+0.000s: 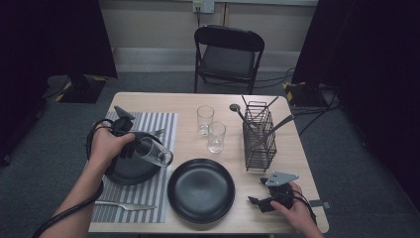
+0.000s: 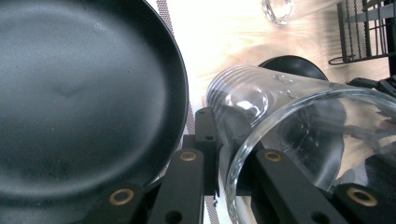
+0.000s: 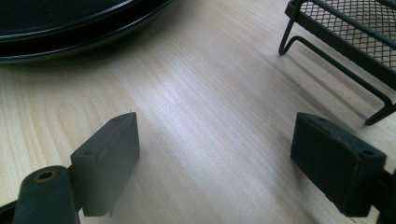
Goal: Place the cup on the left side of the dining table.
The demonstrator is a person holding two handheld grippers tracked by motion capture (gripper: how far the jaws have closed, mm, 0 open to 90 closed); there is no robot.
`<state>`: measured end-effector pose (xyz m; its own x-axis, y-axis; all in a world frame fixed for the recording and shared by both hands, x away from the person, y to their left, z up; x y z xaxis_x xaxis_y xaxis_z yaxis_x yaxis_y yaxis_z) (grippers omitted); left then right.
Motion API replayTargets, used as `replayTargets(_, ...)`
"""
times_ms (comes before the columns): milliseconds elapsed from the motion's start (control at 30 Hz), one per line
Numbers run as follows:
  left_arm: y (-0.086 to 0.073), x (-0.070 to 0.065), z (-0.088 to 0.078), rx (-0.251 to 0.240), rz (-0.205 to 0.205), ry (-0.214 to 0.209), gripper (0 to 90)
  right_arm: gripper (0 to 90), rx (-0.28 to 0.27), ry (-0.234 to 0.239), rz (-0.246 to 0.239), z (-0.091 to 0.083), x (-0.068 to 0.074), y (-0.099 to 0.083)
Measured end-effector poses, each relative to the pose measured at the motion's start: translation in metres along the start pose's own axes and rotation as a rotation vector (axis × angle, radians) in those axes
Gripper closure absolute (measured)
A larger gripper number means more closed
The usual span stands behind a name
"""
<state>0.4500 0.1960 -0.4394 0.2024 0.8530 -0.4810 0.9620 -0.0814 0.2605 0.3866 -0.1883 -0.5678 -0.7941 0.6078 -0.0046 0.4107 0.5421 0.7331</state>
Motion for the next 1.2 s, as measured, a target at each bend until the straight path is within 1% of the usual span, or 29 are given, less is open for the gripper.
replayTargets(133, -0.002, -0.001, -0.004, -0.006, 0.009, 0.005, 84.9, 14.6, 0.0, 0.0, 0.0, 0.0, 0.0, 0.0)
replayTargets(200, -0.004, -0.002, -0.005, -0.005, 0.005, -0.002, 84.9, 14.6, 0.0, 0.0, 0.0, 0.0, 0.0, 0.0)
replayTargets(233, -0.004, -0.001, -0.006, -0.005, 0.016, 0.004, 84.9, 14.6, 0.0, 0.0, 0.0, 0.0, 0.0, 0.0)
replayTargets(300, -0.006, -0.003, -0.007, 0.0, 0.008, -0.009, 84.9, 14.6, 0.0, 0.0, -0.001, 0.0, 0.0, 0.0)
replayTargets(333, -0.007, -0.002, -0.007, -0.003, 0.015, -0.007, 84.9, 14.6, 0.0, 0.0, 0.0, 0.0, 0.0, 0.0)
replayTargets(400, -0.009, -0.002, -0.007, 0.004, 0.012, -0.002, 85.0, 14.6, 0.0, 0.0, 0.0, 0.0, 0.0, 0.0)
replayTargets(433, -0.01, -0.003, -0.006, 0.005, 0.008, -0.007, 85.0, 14.6, 0.0, 0.0, 0.0, 0.0, 0.0, 0.0)
replayTargets(467, -0.011, -0.002, -0.006, 0.011, 0.016, -0.005, 85.0, 14.7, 0.0, 0.0, 0.0, 0.0, 0.0, 0.0)
replayTargets(500, -0.011, -0.003, -0.005, 0.008, 0.015, -0.003, 85.0, 14.6, 0.0, 0.0, -0.001, 0.0, 0.0, 0.0)
replayTargets(567, -0.013, -0.004, -0.005, 0.009, 0.007, -0.016, 84.9, 14.6, 0.0, 0.0, 0.0, 0.0, 0.0, 0.0)
replayTargets(600, -0.014, -0.003, -0.005, 0.015, 0.009, -0.016, 85.0, 14.7, 0.0, 0.001, 0.0, 0.0, 0.0, 0.0)
replayTargets(633, -0.015, -0.003, -0.006, 0.009, 0.011, -0.01, 85.0, 14.6, 0.0, 0.001, -0.001, 0.0, 0.0, 0.0)
replayTargets(667, -0.015, -0.003, -0.006, 0.01, 0.013, -0.013, 85.0, 14.6, 0.0, 0.001, -0.001, 0.0, 0.0, 0.0)
replayTargets(700, -0.016, -0.004, -0.006, 0.011, 0.004, -0.02, 85.0, 14.6, 0.0, 0.0, -0.001, 0.0, 0.0, 0.0)
replayTargets(733, -0.017, -0.004, -0.007, 0.011, 0.008, -0.02, 85.0, 14.6, 0.0, 0.0, -0.001, 0.0, 0.0, 0.0)
replayTargets(767, -0.018, -0.003, -0.008, 0.006, 0.012, -0.005, 84.9, 14.6, 0.0, 0.001, 0.0, 0.0, 0.0, 0.0)
replayTargets(800, -0.019, -0.004, -0.008, 0.013, 0.007, -0.019, 85.0, 14.6, 0.0, 0.001, 0.0, 0.0, 0.0, 0.0)
replayTargets(867, -0.021, -0.002, -0.007, 0.008, 0.007, -0.016, 85.0, 14.6, 0.0, 0.001, 0.0, 0.0, 0.0, 0.0)
replayTargets(900, -0.022, -0.003, -0.007, 0.009, 0.002, -0.021, 85.1, 14.6, 0.0, 0.001, 0.0, 0.0, 0.0, 0.0)
replayTargets(933, -0.024, -0.002, -0.006, 0.019, 0.009, -0.024, 85.1, 14.6, 0.0, 0.001, -0.001, 0.0, 0.0, 0.0)
replayTargets(967, -0.025, -0.001, -0.005, 0.012, 0.001, -0.02, 85.1, 14.6, 0.0, 0.001, 0.0, 0.0, 0.0, 0.0)
replayTargets(1000, -0.027, -0.001, -0.005, 0.017, 0.005, -0.029, 85.2, 14.6, 0.0, 0.001, 0.0, 0.0, 0.0, 0.0)
replayTargets(1067, -0.028, 0.001, -0.003, 0.013, -0.008, -0.047, 85.3, 14.6, 0.0, 0.001, 0.0, 0.0, 0.0, 0.0)
replayTargets(1100, -0.028, 0.003, -0.002, 0.009, -0.014, -0.042, 85.3, 14.6, 0.0, 0.001, -0.001, 0.0, 0.0, 0.0)
replayTargets(1133, -0.028, 0.003, -0.002, 0.007, -0.018, -0.056, 85.4, 14.6, 0.0, 0.001, -0.001, 0.0, 0.0, 0.0)
replayTargets(1167, -0.029, 0.004, -0.001, 0.006, -0.027, -0.056, 85.4, 14.6, 0.0, 0.001, -0.001, 0.0, 0.0, 0.0)
replayTargets(1200, -0.03, 0.005, -0.002, 0.014, -0.019, -0.056, 85.4, 14.6, 0.0, 0.001, -0.001, 0.0, 0.0, 0.0)
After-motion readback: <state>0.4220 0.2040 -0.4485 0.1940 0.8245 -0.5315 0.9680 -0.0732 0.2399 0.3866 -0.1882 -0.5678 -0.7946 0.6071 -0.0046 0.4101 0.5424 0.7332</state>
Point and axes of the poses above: each handheld gripper's, and its own axes: z roughly forward along the jaws, y roughly out of its top, x roughly to its left, the point moved 10 cm from there along z, roughly forward along the jaws
